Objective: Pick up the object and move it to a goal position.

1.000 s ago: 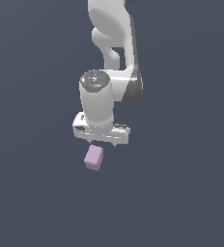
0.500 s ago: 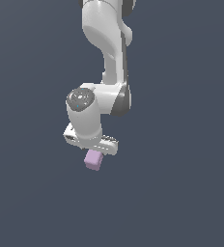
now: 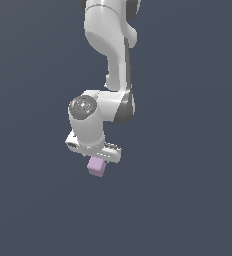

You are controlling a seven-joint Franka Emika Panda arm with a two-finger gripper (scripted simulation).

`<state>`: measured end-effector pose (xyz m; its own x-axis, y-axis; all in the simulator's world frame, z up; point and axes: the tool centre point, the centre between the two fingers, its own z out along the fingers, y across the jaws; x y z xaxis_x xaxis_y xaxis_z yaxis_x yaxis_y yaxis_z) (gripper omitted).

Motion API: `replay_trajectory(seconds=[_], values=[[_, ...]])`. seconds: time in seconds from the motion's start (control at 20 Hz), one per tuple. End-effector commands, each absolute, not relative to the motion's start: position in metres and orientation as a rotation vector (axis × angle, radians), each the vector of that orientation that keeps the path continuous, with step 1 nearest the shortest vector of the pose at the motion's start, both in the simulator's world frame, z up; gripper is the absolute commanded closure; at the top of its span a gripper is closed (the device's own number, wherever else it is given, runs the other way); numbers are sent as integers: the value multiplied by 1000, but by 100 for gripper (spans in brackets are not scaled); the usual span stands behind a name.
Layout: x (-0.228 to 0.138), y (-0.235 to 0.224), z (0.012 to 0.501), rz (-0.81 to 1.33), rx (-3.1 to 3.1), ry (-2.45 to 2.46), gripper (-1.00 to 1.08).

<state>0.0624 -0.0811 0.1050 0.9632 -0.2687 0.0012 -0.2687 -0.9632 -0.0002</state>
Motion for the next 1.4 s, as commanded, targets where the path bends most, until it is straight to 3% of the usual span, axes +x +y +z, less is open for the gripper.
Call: replay_trajectory(seconds=[0.0, 0.55, 0.6, 1.35], values=[[62, -81, 93, 0, -3113, 427, -92], [63, -82, 63, 0, -3112, 430, -92], [63, -82, 63, 0, -3112, 430, 108], [60, -79, 66, 0, -3112, 430, 108]])
